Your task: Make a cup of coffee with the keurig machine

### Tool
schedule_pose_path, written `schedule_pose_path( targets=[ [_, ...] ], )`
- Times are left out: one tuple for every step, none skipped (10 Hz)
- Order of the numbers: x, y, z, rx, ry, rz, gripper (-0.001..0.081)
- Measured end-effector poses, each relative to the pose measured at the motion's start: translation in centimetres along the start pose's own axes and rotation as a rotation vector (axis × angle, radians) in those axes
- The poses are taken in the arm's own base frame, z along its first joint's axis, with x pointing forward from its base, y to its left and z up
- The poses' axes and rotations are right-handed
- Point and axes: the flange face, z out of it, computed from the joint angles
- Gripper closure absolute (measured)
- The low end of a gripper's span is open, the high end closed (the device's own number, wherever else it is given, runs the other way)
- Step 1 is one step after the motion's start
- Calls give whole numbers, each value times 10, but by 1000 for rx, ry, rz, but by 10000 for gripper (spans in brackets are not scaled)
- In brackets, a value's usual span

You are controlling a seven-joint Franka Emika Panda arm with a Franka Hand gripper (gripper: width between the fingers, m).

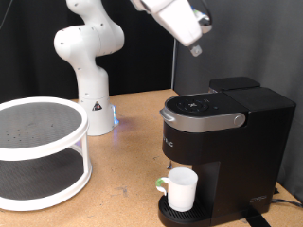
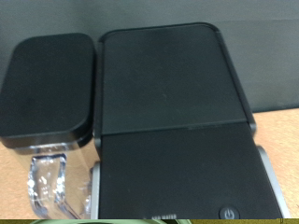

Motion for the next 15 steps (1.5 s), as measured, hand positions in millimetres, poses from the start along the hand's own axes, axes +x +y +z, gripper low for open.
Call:
schedule_pose_path(
  targets=[
    [10,2,1,9,-29,-7,1],
    [19,5,1,-4,-50,-13,1],
    [27,9,2,-54,-78,-14,1],
    [32,9,3,-101,-104,-23,1],
    [36,8,4,-118,-112,-31,1],
    [38,7,4,-121,-112,-37,1],
    [40,4,4,-124,-122,-45,1],
    [42,2,5,-133,-146,-58,1],
    [44,1,7,-146,-174,-72,1],
    [46,1,11,-154,-192,-79,1],
    [48,0,13,-159,-200,-80,1],
    [50,1,15,-160,-204,-79,1],
    [51,1,17,-159,-209,-79,1],
    [51,1,17,-155,-214,-80,1],
    [53,0,16,-154,-216,-82,1]
  ],
)
